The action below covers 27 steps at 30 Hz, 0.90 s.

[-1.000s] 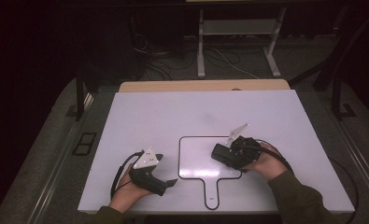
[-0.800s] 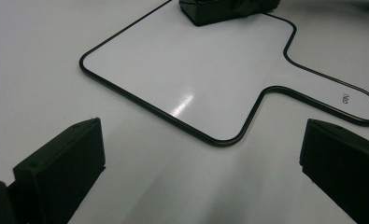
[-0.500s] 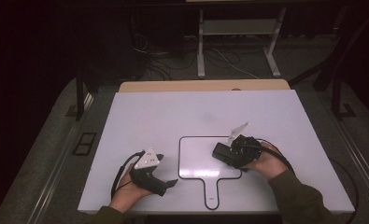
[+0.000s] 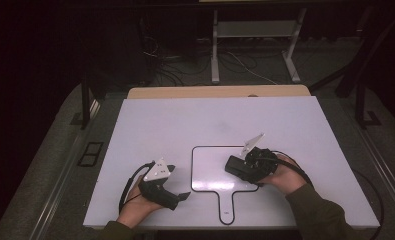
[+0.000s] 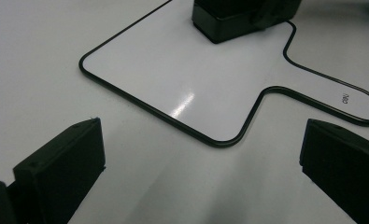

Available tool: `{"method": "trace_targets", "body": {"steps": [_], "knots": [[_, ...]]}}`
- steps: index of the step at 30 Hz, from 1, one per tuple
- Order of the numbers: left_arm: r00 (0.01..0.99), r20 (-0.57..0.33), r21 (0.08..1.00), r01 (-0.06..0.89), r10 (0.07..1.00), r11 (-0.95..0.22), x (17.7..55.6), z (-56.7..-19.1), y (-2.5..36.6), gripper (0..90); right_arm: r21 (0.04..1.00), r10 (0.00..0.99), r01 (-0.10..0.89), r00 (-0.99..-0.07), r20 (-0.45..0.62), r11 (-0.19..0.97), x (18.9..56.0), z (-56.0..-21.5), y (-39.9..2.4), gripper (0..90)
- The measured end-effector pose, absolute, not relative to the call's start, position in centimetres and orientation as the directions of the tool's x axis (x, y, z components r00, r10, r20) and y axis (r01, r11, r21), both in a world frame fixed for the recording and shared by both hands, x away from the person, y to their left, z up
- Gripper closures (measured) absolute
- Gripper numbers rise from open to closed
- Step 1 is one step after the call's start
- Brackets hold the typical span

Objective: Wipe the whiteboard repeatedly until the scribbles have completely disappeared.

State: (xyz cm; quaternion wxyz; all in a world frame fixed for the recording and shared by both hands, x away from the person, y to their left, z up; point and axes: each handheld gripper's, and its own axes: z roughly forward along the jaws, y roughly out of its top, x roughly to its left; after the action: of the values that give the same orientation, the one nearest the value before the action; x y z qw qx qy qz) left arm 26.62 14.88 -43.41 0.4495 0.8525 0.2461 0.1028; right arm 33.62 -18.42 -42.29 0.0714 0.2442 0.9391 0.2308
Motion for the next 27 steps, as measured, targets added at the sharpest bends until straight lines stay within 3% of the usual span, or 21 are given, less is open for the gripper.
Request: {"method": "trace_targets", "body": {"steps": [27], "knots": [[0.859, -0.042, 0.82, 0.322, 0.51, -0.474, 26.7, -43.4, 15.1, 0.0, 0.548, 0.587, 0.518, -0.807, 0.059, 0.657, 35.9, -40.9, -20.7, 38.8]]}}
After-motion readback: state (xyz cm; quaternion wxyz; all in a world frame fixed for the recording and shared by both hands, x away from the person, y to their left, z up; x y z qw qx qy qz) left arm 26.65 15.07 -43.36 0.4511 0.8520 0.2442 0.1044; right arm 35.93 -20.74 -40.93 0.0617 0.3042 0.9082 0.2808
